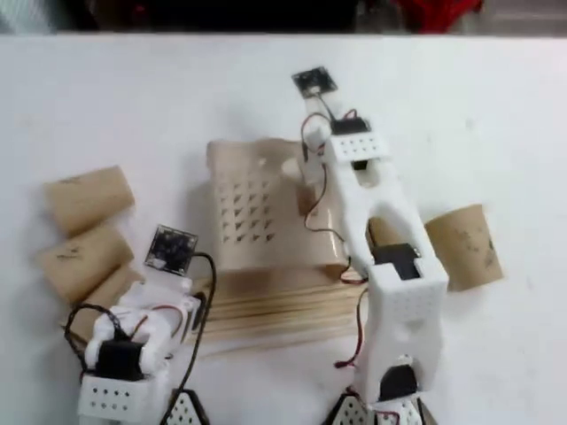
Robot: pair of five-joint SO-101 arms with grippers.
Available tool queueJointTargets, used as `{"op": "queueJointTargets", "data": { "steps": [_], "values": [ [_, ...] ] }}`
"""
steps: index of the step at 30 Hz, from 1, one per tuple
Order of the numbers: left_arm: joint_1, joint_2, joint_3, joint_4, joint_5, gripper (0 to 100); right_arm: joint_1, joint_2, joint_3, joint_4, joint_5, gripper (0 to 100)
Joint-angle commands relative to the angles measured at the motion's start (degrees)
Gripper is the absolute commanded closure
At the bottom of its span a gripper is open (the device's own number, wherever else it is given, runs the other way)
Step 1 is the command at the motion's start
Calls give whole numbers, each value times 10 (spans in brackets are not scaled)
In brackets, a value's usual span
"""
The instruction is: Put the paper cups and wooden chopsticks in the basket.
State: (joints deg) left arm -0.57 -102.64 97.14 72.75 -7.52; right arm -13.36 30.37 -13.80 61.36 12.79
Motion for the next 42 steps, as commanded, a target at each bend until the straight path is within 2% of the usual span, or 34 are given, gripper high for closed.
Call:
{"op": "queueJointTargets", "data": {
  "steps": [1,10,14,22,25,30,34,42],
  "values": [
    [5,-3,0,3,0,812,21,-8,-55,-7,-8,981],
    [5,-3,0,3,0,812,29,-122,-123,55,-103,984],
    [5,-3,0,3,0,812,30,-175,-165,58,-121,984],
    [5,-3,0,3,0,812,32,-169,-196,-36,-162,984],
    [5,-3,0,3,0,812,34,-148,-196,-91,-162,984],
    [5,-3,0,3,0,812,29,-136,-195,-116,-162,984],
    [5,-3,0,3,0,812,54,-158,-194,-137,-163,984],
    [5,-3,0,3,0,812,77,-349,-57,-47,-132,984]
  ]
}}
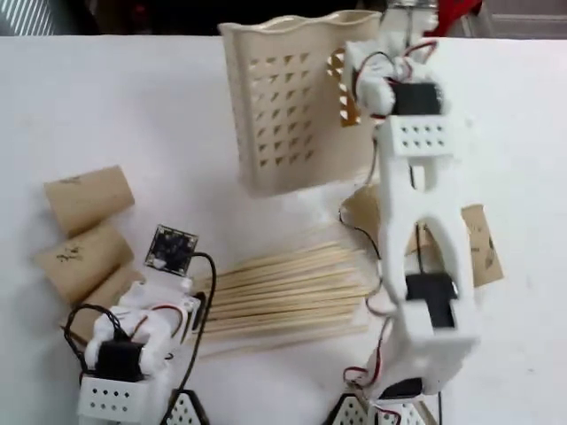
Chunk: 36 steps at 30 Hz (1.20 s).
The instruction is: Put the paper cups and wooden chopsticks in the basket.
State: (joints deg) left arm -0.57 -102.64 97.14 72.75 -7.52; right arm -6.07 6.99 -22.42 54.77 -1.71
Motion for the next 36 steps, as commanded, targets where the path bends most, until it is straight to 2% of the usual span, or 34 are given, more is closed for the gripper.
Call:
{"op": "queueJointTargets", "data": {
  "steps": [1,9,14,18,24,31,36],
  "values": [
    [5,-3,0,3,0,812,4,-141,52,33,18,984],
    [5,-3,0,3,0,812,4,-282,104,181,44,984],
    [5,-3,0,3,0,812,-7,-385,220,175,44,984],
    [5,-3,0,3,0,812,-10,-490,399,36,46,984],
    [5,-3,0,3,0,812,-31,-504,586,-340,43,984],
    [5,-3,0,3,0,812,-68,-335,569,-529,40,984],
    [5,-3,0,3,0,812,-64,-207,515,-601,40,984]
  ]
}}
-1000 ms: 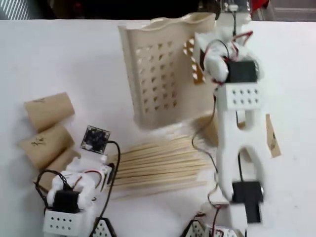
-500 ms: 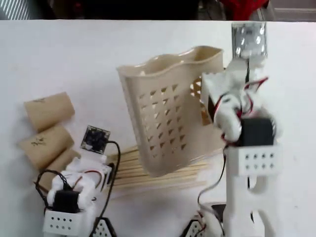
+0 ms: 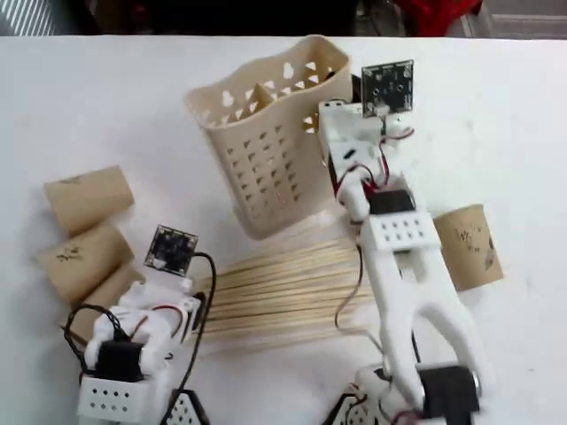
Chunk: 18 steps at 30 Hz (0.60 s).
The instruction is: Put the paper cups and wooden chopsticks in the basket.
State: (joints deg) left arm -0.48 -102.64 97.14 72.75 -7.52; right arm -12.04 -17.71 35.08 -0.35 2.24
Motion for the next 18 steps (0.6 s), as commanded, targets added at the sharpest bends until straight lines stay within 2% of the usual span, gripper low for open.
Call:
{"op": "queueJointTargets", "data": {
  "steps": [1,7,18],
  "values": [
    [4,-3,0,3,0,812,-4,62,-68,-55,-2,984],
    [4,-3,0,3,0,812,-3,116,-91,-51,-106,984],
    [4,-3,0,3,0,812,-1,208,-84,-47,-109,983]
  ]
}}
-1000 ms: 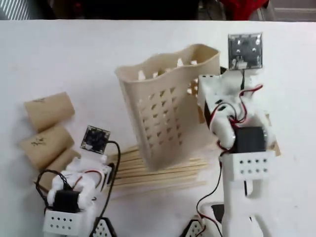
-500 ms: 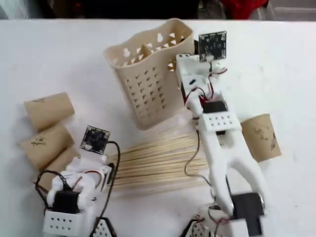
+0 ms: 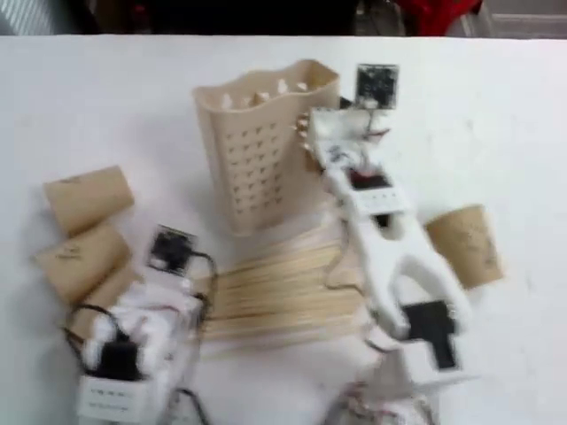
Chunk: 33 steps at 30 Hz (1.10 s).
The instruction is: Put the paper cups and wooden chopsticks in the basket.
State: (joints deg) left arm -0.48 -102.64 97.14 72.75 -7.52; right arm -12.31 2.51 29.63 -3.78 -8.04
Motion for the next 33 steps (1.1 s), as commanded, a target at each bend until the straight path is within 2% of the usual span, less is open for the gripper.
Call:
{"op": "queueJointTargets", "data": {
  "steps": [1,9,18,25,29,33],
  "values": [
    [4,-3,0,3,0,812,1,14,-31,-13,-6,983],
    [4,-3,0,3,0,812,24,0,14,-7,-5,913],
    [4,-3,0,3,0,812,26,-204,201,-8,0,908],
    [4,-3,0,3,0,812,-7,-334,317,-7,185,907],
    [4,-3,0,3,0,812,-24,-342,344,4,207,883],
    [4,-3,0,3,0,812,-25,-342,344,35,206,742]
  ]
}}
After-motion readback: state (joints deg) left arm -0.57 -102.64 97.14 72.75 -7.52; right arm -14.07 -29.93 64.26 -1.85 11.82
